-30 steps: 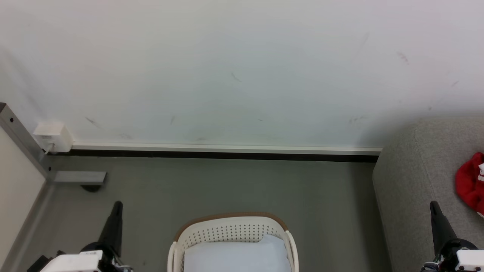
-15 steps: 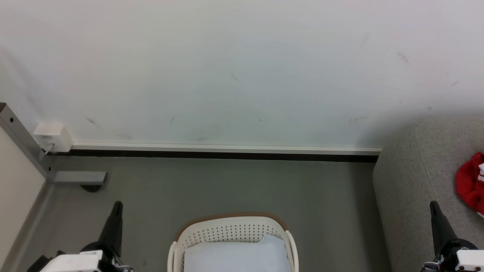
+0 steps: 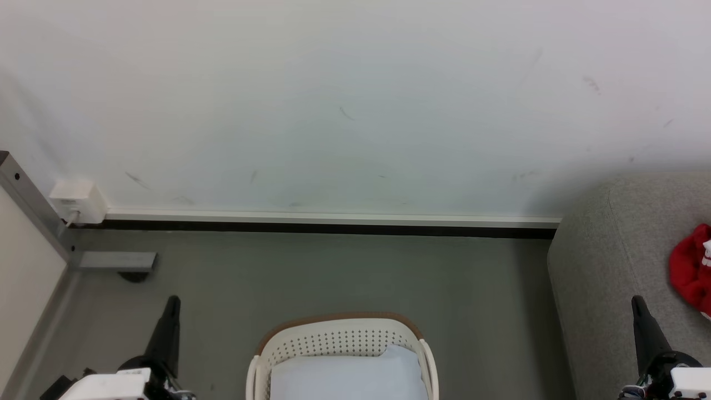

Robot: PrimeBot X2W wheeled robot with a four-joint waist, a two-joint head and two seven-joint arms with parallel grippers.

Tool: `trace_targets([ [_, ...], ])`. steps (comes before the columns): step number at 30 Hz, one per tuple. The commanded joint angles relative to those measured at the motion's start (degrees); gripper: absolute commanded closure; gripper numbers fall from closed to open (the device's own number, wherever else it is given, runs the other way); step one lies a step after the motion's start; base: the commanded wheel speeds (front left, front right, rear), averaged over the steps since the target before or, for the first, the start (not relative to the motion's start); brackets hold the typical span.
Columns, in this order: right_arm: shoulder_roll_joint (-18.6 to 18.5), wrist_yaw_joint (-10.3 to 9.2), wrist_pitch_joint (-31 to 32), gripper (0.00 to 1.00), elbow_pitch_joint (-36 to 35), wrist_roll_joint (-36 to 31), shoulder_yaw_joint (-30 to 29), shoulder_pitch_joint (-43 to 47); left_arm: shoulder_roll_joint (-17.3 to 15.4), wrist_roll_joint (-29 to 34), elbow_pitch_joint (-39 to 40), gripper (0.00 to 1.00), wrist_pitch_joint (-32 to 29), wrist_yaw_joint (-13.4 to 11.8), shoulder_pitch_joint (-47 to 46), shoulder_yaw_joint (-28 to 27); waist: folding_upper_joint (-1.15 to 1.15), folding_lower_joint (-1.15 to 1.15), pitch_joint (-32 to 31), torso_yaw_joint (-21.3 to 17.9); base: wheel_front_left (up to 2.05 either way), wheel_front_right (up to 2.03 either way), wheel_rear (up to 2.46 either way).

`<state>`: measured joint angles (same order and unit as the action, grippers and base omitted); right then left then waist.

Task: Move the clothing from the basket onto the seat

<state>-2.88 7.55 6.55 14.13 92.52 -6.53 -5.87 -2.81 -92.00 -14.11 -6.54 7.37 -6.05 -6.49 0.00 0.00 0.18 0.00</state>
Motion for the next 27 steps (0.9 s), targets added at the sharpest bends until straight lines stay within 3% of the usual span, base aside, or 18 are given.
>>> trace_targets([
  [1,0.0,-0.12,0.21,1.0,-0.23,-0.27,-0.25,-0.7,-0.13,-0.78,0.14,1.0,-0.19,0.24,-0.4,-0.13,0.0,0.0,0.0,0.0,0.0,0.0,0.0],
  [27,0.01,-0.12,0.21,1.0,-0.23,-0.28,-0.25,-0.7,-0.13,-0.78,0.14,1.0,-0.19,0.24,-0.4,-0.13,0.0,0.0,0.0,0.0,0.0,0.0,0.0],
])
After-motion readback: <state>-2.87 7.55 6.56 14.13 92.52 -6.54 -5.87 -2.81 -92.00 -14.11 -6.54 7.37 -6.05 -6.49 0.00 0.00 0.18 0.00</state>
